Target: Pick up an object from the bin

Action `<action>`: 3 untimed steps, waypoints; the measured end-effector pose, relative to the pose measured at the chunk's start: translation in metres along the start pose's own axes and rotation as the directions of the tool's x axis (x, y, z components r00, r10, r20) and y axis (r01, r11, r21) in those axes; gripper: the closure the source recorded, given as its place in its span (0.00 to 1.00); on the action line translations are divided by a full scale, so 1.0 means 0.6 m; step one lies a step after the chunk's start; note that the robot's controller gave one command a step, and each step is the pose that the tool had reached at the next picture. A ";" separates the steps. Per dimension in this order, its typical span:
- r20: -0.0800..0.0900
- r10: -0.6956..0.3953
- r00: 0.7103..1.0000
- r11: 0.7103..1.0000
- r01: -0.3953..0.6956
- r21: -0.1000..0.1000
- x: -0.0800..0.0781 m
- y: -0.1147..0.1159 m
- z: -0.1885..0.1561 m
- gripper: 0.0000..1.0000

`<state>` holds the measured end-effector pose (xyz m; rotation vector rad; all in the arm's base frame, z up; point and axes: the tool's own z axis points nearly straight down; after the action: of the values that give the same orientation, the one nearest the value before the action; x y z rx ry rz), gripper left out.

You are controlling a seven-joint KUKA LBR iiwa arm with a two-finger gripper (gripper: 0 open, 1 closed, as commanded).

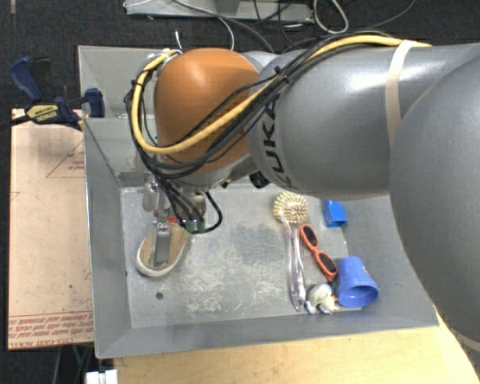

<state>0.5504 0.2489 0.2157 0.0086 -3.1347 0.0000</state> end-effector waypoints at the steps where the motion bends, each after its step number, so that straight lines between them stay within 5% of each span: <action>1: 0.008 0.004 1.000 1.000 -0.004 -0.001 -0.004 -0.003 -0.008 0.00; 2: 0.010 -0.384 0.923 0.923 0.384 0.001 -0.034 -0.031 0.053 0.00; 3: 0.007 -0.469 0.883 0.883 0.469 0.001 -0.015 -0.063 0.137 0.00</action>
Offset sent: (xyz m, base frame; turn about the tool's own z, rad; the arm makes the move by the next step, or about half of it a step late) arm 0.0312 -0.0313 -0.0557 -0.6346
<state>0.5592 0.2112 0.1334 0.7684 -3.0465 -0.0045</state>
